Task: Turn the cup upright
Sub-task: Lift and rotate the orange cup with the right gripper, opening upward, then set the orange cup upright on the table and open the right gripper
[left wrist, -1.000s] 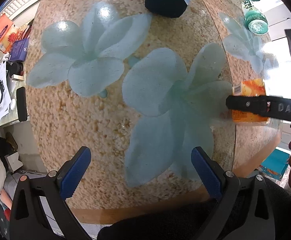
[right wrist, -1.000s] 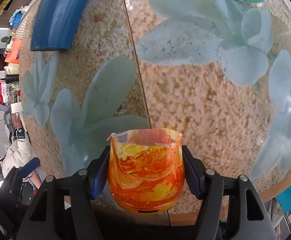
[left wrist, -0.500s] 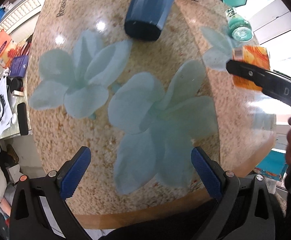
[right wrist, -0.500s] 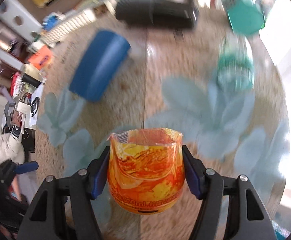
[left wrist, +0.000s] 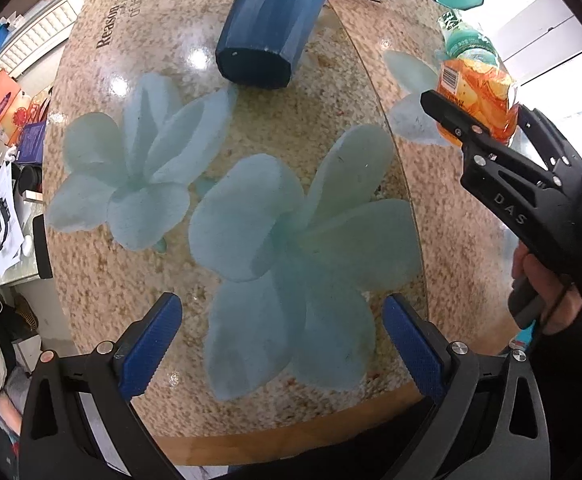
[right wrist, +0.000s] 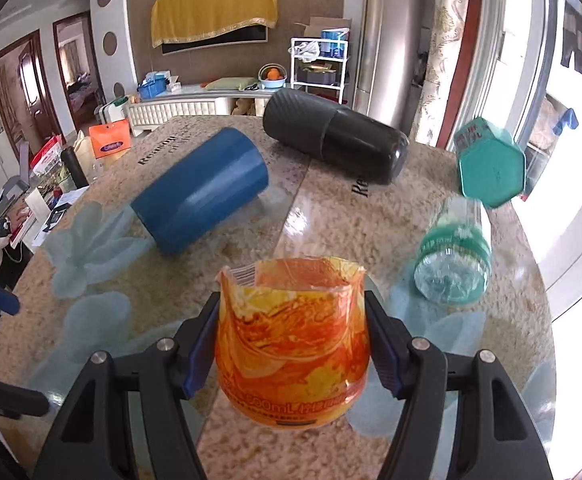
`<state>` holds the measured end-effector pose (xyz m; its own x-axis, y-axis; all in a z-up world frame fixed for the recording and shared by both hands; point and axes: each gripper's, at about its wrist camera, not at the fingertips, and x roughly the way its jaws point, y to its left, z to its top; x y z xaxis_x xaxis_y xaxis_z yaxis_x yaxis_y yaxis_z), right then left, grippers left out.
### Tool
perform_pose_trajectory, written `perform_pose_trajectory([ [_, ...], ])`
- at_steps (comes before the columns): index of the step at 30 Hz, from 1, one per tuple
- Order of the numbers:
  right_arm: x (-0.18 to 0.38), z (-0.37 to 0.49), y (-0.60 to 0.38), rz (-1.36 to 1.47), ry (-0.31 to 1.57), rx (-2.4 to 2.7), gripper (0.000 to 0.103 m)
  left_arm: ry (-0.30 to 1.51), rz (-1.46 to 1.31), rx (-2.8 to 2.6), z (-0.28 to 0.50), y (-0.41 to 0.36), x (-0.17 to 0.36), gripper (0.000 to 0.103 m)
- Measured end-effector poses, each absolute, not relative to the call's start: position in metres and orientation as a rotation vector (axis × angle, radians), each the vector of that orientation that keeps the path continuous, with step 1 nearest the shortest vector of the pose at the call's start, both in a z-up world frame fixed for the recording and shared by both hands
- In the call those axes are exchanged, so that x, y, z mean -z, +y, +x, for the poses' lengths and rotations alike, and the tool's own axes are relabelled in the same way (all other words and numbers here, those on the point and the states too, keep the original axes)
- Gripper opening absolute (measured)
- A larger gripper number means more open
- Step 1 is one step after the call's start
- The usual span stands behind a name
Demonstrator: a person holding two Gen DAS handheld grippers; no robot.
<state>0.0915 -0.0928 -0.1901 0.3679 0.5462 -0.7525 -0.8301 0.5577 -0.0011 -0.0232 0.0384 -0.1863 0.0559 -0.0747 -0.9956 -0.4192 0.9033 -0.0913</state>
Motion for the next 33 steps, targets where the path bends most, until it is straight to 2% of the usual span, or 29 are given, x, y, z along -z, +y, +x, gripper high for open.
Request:
perform_pose_trajectory([
  [21, 0.211, 0.082, -0.115, -0.386, 0.836, -0.905, 0.066, 1.508, -0.412, -0.280, -0.027, 0.026, 0.188, 0.101],
  [22, 0.210, 0.081, -0.115, -0.388, 0.842, -0.908, 0.070, 1.506, -0.413, -0.278, -0.028, 0.028, 0.188, 0.101],
  [23, 0.209, 0.081, -0.114, -0.391, 0.850, -0.907, 0.086, 1.504, -0.413, -0.277, -0.029, 0.028, 0.188, 0.101],
  [25, 0.206, 0.081, -0.113, -0.399, 0.847, -0.900, 0.101, 1.499, -0.412, -0.273, -0.030, 0.028, 0.186, 0.101],
  [33, 0.170, 0.089, -0.113, -0.355, 0.908, -0.908, 0.103, 1.441, -0.414, -0.265, -0.031, 0.034, 0.166, 0.101],
])
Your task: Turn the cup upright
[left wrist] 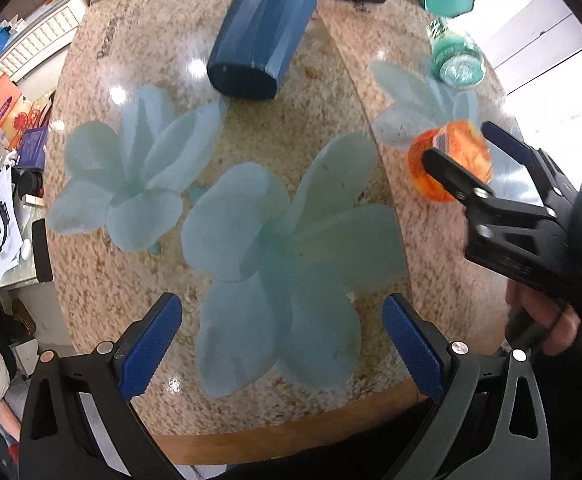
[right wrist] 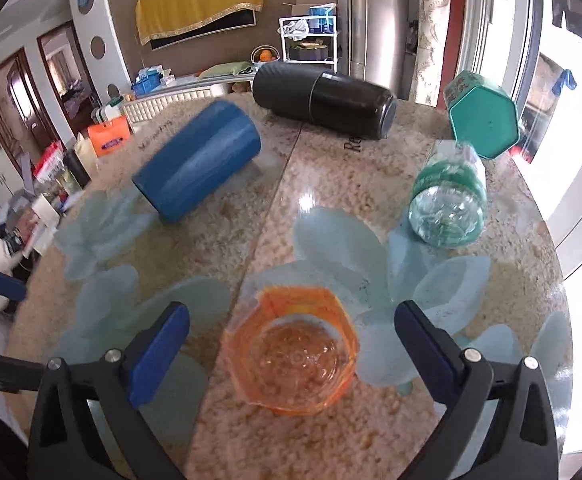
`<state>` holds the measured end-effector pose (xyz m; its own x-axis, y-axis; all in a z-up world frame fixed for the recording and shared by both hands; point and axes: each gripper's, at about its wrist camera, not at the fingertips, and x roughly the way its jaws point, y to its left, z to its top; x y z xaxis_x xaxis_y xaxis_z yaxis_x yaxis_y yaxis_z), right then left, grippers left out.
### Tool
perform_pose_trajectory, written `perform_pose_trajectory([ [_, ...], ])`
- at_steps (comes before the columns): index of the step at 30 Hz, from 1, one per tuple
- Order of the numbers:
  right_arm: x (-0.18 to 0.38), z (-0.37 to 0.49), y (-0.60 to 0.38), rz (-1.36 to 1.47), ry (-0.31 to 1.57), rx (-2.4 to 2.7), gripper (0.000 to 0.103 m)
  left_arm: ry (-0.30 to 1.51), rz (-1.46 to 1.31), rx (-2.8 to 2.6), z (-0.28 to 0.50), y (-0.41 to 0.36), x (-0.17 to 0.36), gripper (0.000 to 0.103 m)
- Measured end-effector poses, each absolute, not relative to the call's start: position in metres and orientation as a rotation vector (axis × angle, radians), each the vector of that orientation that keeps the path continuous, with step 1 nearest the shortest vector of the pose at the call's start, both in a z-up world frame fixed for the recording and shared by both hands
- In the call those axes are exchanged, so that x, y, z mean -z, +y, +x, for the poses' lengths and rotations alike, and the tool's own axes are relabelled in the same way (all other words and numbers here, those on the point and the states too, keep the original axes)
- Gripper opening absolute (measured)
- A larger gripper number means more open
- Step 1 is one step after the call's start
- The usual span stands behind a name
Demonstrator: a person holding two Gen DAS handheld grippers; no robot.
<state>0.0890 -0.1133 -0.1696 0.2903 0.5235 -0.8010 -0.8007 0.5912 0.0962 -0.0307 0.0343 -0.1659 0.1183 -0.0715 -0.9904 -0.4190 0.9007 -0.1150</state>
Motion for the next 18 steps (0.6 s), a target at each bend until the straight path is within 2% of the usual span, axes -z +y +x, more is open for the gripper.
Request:
perform_pose_trajectory([
  [9, 0.103, 0.096, -0.133, -0.317, 0.947, -0.795, 0.103, 1.307, -0.356, -0.229, -0.010, 0.035, 0.121, 0.101],
  [18, 0.059, 0.108, -0.156, -0.240, 1.134, -0.628, 0.103, 1.155, -0.304, -0.166, 0.021, 0.023, 0.058, 0.101],
])
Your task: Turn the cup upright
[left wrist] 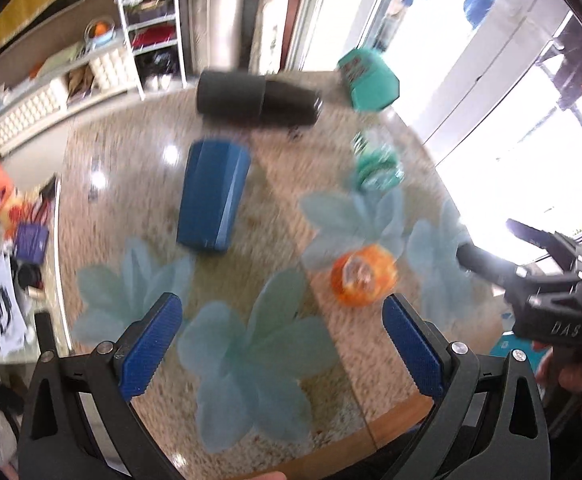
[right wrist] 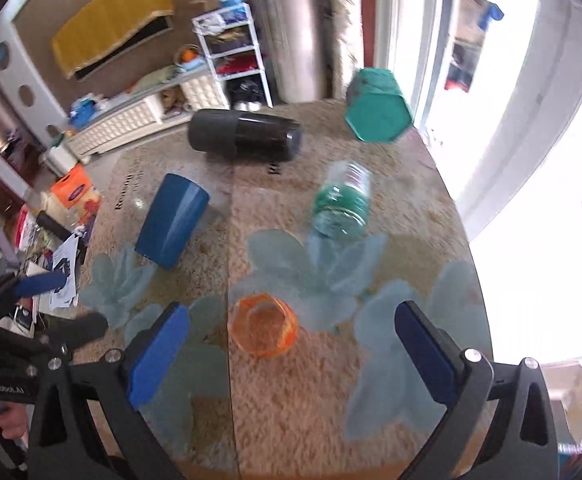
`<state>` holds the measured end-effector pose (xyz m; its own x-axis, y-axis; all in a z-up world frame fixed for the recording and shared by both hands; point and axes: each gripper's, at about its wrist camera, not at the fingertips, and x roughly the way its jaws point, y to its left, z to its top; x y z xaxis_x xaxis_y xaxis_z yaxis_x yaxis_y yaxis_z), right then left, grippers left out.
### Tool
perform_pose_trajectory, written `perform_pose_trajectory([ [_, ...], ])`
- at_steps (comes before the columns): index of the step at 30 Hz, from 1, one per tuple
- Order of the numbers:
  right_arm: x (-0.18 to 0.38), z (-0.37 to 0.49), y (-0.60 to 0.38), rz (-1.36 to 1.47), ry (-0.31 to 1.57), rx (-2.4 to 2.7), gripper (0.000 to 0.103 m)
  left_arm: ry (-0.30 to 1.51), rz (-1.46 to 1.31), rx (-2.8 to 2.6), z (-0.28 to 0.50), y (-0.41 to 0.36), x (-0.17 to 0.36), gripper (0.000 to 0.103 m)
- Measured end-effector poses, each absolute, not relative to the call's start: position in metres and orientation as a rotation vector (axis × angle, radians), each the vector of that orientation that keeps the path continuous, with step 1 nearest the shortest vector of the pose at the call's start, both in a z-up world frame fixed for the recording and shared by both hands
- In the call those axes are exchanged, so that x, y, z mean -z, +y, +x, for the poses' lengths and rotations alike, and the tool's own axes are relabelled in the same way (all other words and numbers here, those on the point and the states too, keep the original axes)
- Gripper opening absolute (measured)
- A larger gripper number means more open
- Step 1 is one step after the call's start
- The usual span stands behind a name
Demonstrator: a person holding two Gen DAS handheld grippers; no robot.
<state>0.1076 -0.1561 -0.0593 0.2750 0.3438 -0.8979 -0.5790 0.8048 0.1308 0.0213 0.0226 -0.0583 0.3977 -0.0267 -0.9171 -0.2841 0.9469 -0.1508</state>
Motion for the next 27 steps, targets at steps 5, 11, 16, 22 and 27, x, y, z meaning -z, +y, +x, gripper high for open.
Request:
perform_pose_trajectory([
  [5, 0.034, 0.099, -0.169, -0.205, 1.132, -0.559, 0.103, 1.071, -0.280, -0.120, 0.029, 0.013, 0.024, 0.101],
  [11, 0.014, 0.086, -0.188, -0.140, 1.098, -0.487, 0.103, 1.016, -0.209, -0.087, 0.030, -0.005, 0.000, 0.101],
  [16, 0.010, 0.075, -0.201, -0.105, 1.086, -0.430, 0.103, 1.011, -0.185, -0.056, 0.025, -0.018, -0.001, 0.101],
  [22, 0.010, 0.070, -0.210, -0.099, 1.105, -0.394, 0.103, 1.051, -0.182, -0.042, 0.023, -0.026, 0.012, 0.101],
  [27, 0.012, 0.072, -0.209, -0.114, 1.113, -0.391, 0.103, 1.057, -0.179, -0.057, 0.024, -0.028, 0.014, 0.101],
])
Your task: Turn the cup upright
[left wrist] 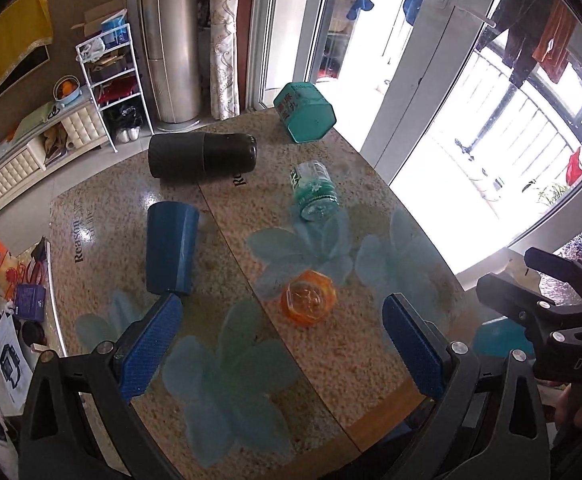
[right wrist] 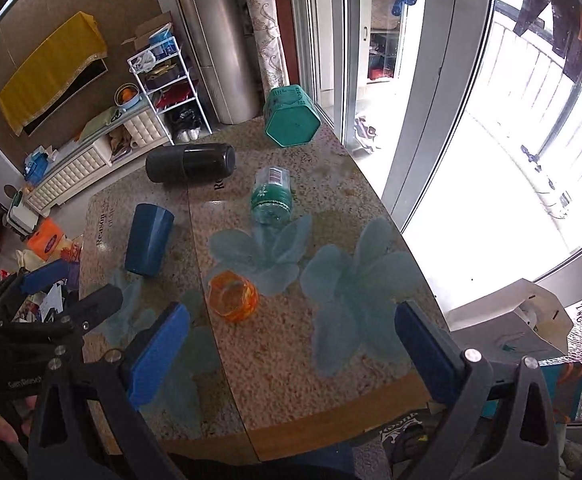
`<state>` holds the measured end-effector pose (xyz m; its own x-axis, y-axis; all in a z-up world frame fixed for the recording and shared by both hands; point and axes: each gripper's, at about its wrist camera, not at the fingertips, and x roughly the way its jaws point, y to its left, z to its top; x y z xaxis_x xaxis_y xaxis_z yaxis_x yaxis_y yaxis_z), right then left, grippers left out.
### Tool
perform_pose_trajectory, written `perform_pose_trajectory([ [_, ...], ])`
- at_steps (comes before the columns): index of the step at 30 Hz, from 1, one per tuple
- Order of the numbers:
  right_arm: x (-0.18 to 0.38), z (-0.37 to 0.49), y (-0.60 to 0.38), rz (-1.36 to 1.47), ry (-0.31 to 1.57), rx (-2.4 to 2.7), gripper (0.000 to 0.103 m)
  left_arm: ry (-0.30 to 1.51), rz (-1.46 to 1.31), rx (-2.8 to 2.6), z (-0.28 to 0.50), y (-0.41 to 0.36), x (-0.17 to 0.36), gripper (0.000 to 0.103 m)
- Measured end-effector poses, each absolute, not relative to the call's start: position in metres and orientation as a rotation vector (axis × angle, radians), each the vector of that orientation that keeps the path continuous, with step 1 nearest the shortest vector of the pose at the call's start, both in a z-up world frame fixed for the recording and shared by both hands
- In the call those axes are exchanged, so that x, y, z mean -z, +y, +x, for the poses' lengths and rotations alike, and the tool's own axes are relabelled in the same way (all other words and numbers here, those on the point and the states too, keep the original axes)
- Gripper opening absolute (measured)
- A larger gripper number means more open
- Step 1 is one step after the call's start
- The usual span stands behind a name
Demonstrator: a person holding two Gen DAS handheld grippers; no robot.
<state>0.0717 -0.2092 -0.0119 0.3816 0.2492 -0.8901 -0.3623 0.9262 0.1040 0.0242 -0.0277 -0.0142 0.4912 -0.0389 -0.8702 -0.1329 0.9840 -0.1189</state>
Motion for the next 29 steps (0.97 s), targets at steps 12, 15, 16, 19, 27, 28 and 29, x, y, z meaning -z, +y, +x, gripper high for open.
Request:
perform_pose_trajectory([
  [12, 0.0148, 0.0738, -0.2042, -0.124, 1.127, -0.412, 0.103, 1.068, -0.167, -0.051, 0.0297, -0.0302, 0.0155, 0.101],
  [15, 0.0161, 0.0741, -0.2046, -0.124, 1.131, -0.410, 0.103, 1.067, -0.173, -0.052, 0.0297, -0.0293, 0.0155, 0.101],
  [16, 0.0162, 0.0741, -0.2040, -0.124, 1.132, -0.410, 0.103, 1.067, -0.174, -0.053, 0.0299, -0.0290, 0.0159, 0.101],
  [19, 0.0174, 0.0745, -0.2035, -0.128, 1.137, -0.410, 0.103, 1.070, -0.178, -0.053, 0.0303, -0.0282, 0.0165, 0.101],
  [27, 0.0174, 0.0737, -0.2032, -0.130, 1.143, -0.414, 0.103, 1.074, -0.195, -0.055, 0.0304, -0.0253, 0.0194, 0.101],
  [28, 0.0175, 0.0737, -0.2032, -0.130, 1.143, -0.414, 0.103, 1.074, -0.197, -0.054, 0.0301, -0.0254, 0.0196, 0.101],
  [29, 0.0179, 0.0736, -0.2032, -0.130, 1.145, -0.414, 0.103, 1.073, -0.196, -0.052, 0.0299, -0.0257, 0.0196, 0.101],
])
